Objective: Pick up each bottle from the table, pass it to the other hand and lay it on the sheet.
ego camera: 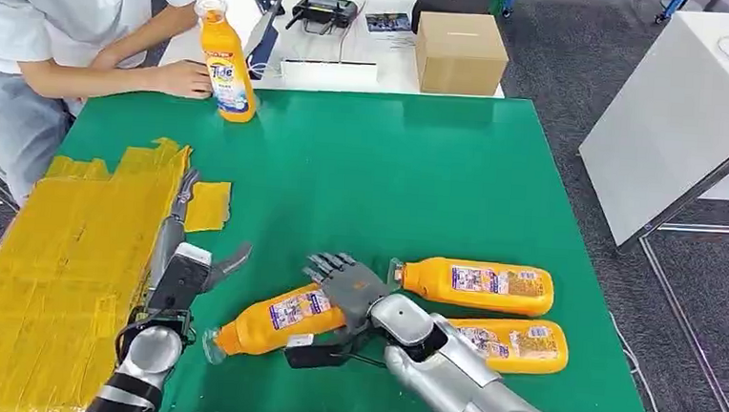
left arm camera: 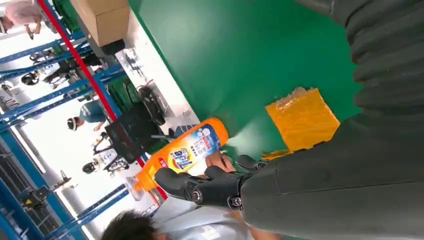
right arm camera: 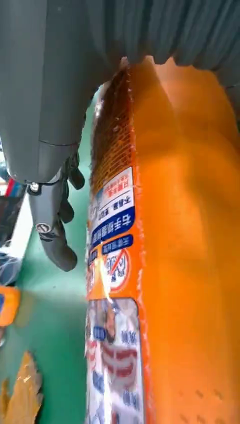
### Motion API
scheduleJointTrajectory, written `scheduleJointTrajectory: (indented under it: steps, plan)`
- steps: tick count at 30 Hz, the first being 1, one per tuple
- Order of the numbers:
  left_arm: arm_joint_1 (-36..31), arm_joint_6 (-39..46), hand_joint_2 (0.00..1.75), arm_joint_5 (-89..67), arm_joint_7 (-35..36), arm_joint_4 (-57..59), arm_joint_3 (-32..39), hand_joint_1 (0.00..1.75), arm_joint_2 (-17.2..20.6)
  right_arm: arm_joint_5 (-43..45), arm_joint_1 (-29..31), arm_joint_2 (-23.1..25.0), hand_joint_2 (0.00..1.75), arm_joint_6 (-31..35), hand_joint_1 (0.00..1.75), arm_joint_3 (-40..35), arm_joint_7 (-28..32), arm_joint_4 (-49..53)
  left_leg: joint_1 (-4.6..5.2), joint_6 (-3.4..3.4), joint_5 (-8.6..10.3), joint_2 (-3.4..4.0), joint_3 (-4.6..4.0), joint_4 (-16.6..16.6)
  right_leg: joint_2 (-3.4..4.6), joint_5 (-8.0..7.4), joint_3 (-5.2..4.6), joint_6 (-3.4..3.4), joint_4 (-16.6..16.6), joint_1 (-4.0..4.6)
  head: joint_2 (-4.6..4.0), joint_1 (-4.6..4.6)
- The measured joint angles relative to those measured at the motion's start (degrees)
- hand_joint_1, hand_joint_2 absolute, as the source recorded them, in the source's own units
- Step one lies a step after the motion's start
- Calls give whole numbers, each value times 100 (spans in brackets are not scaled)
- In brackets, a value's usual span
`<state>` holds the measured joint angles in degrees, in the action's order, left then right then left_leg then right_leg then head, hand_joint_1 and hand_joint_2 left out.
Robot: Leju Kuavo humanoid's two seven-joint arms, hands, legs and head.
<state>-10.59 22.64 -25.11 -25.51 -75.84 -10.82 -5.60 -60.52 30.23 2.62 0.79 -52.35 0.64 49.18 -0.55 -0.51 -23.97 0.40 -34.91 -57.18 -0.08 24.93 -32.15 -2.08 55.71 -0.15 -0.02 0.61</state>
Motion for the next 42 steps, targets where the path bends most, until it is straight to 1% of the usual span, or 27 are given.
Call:
scheduleJointTrajectory:
  steps: [1,2,12,18,25,28,32,36,37,39,42]
  plan:
    - [-9,7,175,2,-7,13,-7,0,0,7,44,11,175,-7,169,-18,-20,-53,0,0,0,0,2,0,0,0,0,0,0,0,0,0]
    - [-20,13,175,11,-13,35,-7,0,-2,11,84,29,175,-20,175,-46,-35,-138,0,0,0,0,4,0,0,0,2,0,0,0,0,2]
    - [-61,20,175,96,-31,133,-59,0,-9,182,223,112,175,-2,175,-171,-35,-464,0,0,1,0,9,0,0,0,9,0,0,-2,0,0]
    - [-59,20,175,111,-31,133,-88,0,-9,262,191,138,175,376,175,-179,-55,-486,0,0,0,-1,7,-1,0,0,8,0,0,-3,0,2]
    - [-59,20,175,111,-31,133,-90,0,-9,262,169,160,175,428,175,-179,-81,-486,0,0,0,-1,7,0,0,0,7,0,0,-2,0,2]
    - [-54,20,175,111,-29,133,-88,0,-9,243,122,162,175,610,175,-166,-105,-475,-1,0,0,-1,7,0,0,0,8,0,0,-1,0,0]
    - [17,20,175,111,4,61,-88,0,-9,116,-129,158,175,936,175,-22,-274,-195,0,0,0,0,4,0,0,0,5,0,0,-2,0,2]
    - [83,13,175,111,24,-61,-85,0,-9,53,-326,155,175,973,173,260,-510,113,0,0,0,-2,-1,0,-1,1,2,0,0,-2,0,2]
    - [100,11,175,111,26,-92,-85,0,-9,76,-362,155,175,975,175,351,-529,165,0,0,0,-2,-1,0,-1,1,2,0,0,-2,0,2]
    - [131,11,175,111,30,-138,-85,0,-9,239,-436,158,175,1003,175,538,-536,247,0,0,0,-1,-1,0,-1,0,2,0,0,-2,0,2]
    - [161,24,175,111,33,-190,-85,0,-9,806,-538,180,175,1014,175,914,-378,378,0,0,0,-2,0,0,-1,0,2,0,0,-2,0,0]
